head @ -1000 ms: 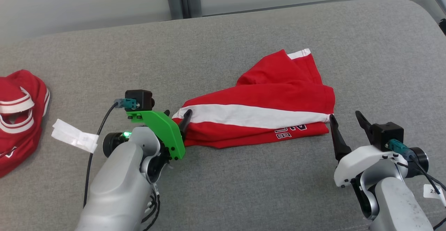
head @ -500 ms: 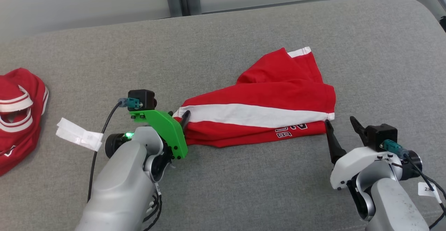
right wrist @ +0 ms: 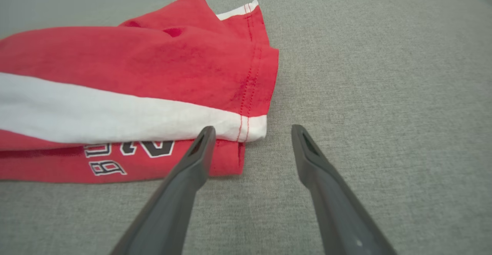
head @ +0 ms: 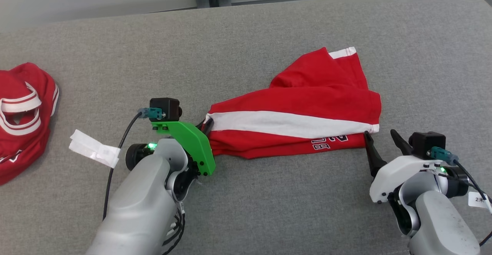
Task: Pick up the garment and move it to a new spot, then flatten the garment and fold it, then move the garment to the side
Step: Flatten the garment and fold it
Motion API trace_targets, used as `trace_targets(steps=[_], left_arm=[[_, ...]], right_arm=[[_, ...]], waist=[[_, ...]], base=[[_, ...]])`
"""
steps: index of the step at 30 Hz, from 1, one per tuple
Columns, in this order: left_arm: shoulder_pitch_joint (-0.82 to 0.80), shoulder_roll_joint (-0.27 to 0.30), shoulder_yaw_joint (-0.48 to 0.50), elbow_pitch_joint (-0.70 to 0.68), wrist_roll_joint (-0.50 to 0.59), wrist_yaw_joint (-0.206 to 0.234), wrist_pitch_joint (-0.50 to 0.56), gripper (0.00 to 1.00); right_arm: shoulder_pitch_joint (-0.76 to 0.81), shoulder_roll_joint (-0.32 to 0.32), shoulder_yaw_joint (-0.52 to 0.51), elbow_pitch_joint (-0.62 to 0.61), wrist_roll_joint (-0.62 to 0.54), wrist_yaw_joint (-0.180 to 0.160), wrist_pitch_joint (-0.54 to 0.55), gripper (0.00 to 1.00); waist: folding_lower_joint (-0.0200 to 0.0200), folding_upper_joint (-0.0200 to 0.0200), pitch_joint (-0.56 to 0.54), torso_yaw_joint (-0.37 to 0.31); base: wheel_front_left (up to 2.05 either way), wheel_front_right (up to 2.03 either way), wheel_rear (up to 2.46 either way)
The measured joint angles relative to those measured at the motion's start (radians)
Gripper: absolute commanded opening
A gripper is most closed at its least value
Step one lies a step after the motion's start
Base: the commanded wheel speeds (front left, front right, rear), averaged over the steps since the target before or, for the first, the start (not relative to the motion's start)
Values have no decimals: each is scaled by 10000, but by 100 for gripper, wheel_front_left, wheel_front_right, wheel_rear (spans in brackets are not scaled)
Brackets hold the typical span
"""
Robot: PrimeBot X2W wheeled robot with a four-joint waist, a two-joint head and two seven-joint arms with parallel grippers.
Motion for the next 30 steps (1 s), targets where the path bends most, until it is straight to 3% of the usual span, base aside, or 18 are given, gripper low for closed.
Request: trace_targets(steps=[5, 13, 29, 30], left_arm=[[-8, 0, -278, -50, -199, 0, -196, 0], [-208, 0, -654, -44, -349, 0, -435, 0], [-421, 0, -955, 201, -608, -84, -715, 0], [-424, 0, -972, 205, -629, -86, -759, 0]], right_arm=[[-181, 77, -228, 424, 846, -2, -12, 100], [-690, 56, 228, 1158, 2255, -2, -159, 100], [-1144, -280, 1559, 1471, 3415, -4, -1089, 100], [-1201, -322, 1569, 1475, 3415, -4, -1151, 93]], waist=[[0, 0, 69, 80], [0, 0, 241, 182], [1, 0, 355, 126], [0, 0, 349, 122]], base=[[0, 0, 0], [0, 0, 0], [0, 0, 0], [0, 0, 0]])
